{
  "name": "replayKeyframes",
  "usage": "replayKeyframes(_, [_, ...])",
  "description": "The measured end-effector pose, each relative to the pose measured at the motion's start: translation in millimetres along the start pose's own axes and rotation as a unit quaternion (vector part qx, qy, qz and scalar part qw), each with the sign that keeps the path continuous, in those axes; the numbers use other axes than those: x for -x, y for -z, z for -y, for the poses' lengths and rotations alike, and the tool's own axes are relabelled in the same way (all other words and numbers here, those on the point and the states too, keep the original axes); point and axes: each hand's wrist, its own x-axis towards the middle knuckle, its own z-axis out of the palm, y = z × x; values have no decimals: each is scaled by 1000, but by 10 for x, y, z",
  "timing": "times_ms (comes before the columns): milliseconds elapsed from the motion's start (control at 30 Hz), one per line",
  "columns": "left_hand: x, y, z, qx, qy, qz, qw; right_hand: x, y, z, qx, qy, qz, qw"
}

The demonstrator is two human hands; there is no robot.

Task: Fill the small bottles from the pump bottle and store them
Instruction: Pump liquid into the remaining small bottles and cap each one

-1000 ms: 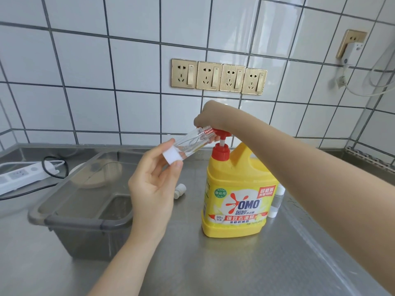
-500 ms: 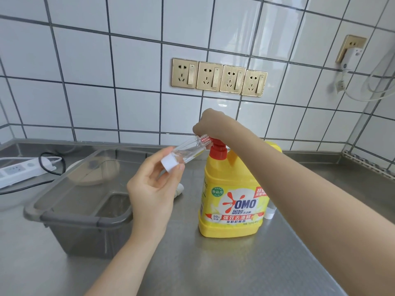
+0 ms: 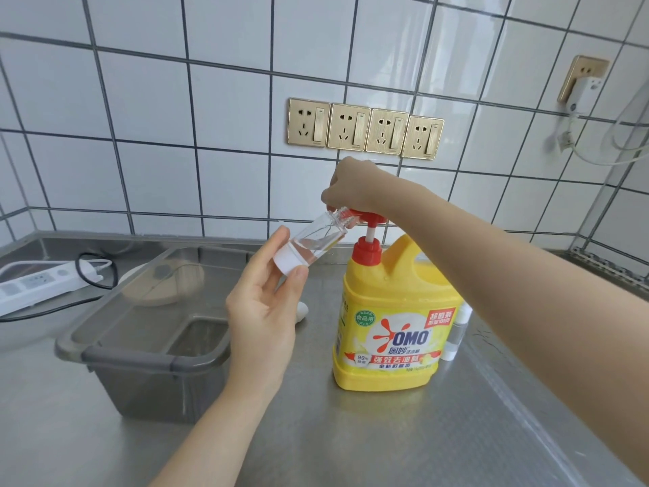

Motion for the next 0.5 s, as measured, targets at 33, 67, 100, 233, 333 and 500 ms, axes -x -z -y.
replayKeyframes(33, [-3,4,2,3,-3,-2,1000,9,4,1,2,-3,5,1000])
replayKeyframes(67, [-7,4,6,7,-3,-3,1000,18,10,0,3,-8,9,1000])
replayKeyframes(100, [-10,4,17,10,-2,-4,1000,19,11,-2,3,-12,12,1000])
replayKeyframes(233, [-20,5,42,23,4,-4,1000,43,-7,-3,-13,-23,13,1000])
replayKeyframes(333, [-9,4,48,20,7,-11,1000,54,-56,5,-14,-28,11,999])
replayKeyframes(500, [1,-13,107,24,16,-31,999,25,-141,-18,11,-39,8,999])
